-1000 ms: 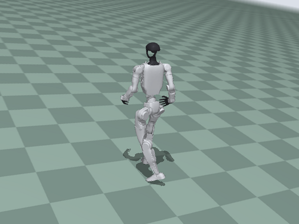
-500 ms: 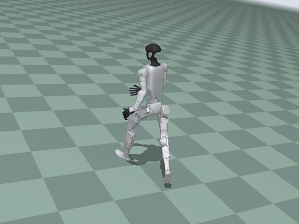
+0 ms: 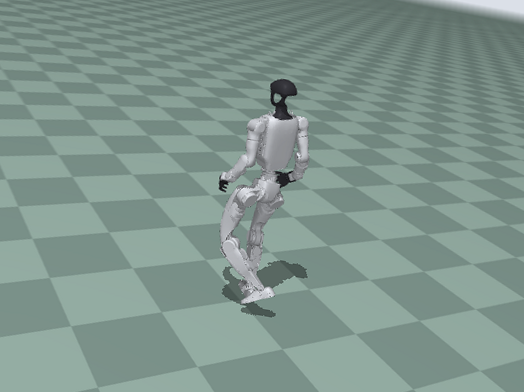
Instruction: Walk run
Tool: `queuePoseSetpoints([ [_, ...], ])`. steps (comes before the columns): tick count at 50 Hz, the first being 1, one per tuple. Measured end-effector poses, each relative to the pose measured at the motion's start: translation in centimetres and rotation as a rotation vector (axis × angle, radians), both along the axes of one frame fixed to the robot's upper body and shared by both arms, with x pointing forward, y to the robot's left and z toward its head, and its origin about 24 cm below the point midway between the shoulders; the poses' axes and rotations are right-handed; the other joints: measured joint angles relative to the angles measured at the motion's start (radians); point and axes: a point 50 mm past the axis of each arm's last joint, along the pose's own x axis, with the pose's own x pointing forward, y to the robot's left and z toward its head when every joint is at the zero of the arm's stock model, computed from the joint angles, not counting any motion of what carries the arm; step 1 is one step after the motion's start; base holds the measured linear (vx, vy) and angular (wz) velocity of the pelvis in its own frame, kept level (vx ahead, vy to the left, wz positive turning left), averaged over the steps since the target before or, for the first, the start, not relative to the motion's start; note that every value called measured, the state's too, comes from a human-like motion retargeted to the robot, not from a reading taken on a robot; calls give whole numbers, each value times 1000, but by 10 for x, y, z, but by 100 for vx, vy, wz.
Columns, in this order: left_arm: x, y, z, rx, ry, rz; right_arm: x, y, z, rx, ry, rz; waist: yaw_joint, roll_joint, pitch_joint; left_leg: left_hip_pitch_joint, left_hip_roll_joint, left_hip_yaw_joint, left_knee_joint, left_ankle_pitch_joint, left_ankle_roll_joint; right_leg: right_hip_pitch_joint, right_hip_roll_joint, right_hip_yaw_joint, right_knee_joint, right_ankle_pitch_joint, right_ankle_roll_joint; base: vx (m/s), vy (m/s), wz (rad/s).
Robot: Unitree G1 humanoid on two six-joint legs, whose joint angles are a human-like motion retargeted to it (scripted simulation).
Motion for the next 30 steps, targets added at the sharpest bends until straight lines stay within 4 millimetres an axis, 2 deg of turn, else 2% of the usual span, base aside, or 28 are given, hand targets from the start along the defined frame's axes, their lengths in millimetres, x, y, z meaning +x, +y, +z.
queuePoseSetpoints([
  [2,-19,18,-10,-12,66,92,31,24,1,81,-9,119,31,121,18,-171,125,-50,-25,-69,-38,168,162,-117,-165,49,6,143,-44,-70],
  [3,-31,23,-14,3,99,112,44,32,6,94,-48,168,61,144,19,-216,145,-41,-117,-75,-50,238,203,-151,-237,77,13,125,-29,-75],
  [6,-71,43,-23,90,223,148,84,53,29,113,-202,287,164,213,37,-293,146,-78,-469,-16,-107,462,367,-153,-461,230,38,135,-25,-93],
  [8,-98,54,-28,129,320,183,104,66,46,137,-297,350,229,230,44,-309,127,-166,-653,58,-178,574,415,-138,-528,336,51,129,-22,-79],
  [9,-110,57,-30,143,360,207,114,70,56,152,-341,379,249,227,43,-311,122,-180,-698,88,-191,607,419,-139,-528,393,56,69,-16,-40],
  [10,-121,61,-32,156,396,234,124,74,66,168,-385,407,264,221,40,-311,118,-179,-725,112,-189,632,418,-148,-519,452,60,109,-20,-52],
  [11,-130,66,-32,178,424,263,133,78,78,176,-431,433,292,221,37,-313,115,-180,-715,182,-119,643,412,-147,-471,515,76,152,-27,-76],
  [12,-140,73,-31,207,451,288,141,81,89,184,-477,453,316,217,32,-320,109,-182,-675,195,-43,647,404,-151,-412,582,87,183,-41,-97],
  [13,-149,82,-29,252,476,304,149,82,100,189,-522,462,327,207,25,-335,98,-185,-577,95,45,636,393,-167,-331,654,85,173,-31,-65],
  [14,-162,88,-29,307,525,309,152,75,104,178,-541,442,350,209,15,-366,115,-238,-478,40,48,612,381,-171,-220,721,86,180,-9,-29],
  [15,-178,91,-29,370,584,306,152,63,104,159,-548,408,379,219,4,-403,145,-315,-379,8,9,581,370,-169,-94,785,88,193,6,-15],
  [17,-207,75,-38,380,770,509,141,74,88,139,-497,421,280,272,16,-342,227,-242,-257,-133,14,439,392,-95,123,709,126,141,-11,-9],
  [18,-212,64,-42,328,838,603,137,88,76,144,-443,405,229,291,26,-310,231,-253,-259,-163,5,377,368,-135,190,607,104,80,-26,14],
  [20,-205,48,-48,208,838,706,121,86,52,181,-310,386,177,263,34,-260,194,-234,-286,-183,-5,234,329,-110,246,474,139,76,-25,50],
  [23,-158,45,-54,143,668,666,88,66,19,168,-131,302,104,192,36,-157,82,-228,-449,-138,-8,52,134,-211,210,297,78,75,-26,105],
  [26,-99,43,-50,128,484,464,49,42,-7,94,18,157,51,141,42,-26,-12,-240,-614,-81,-23,-24,41,-307,-71,272,57,79,-31,114],
  [28,-63,43,-40,131,356,335,22,34,-20,87,122,61,25,103,58,69,-70,-254,-705,-52,-33,-63,35,-260,-258,308,54,87,-40,96],
  [30,-31,44,-25,139,212,232,2,29,-28,111,205,-4,4,81,72,146,-89,-260,-748,-47,-41,-82,37,-185,-383,338,63,66,-44,66],
])
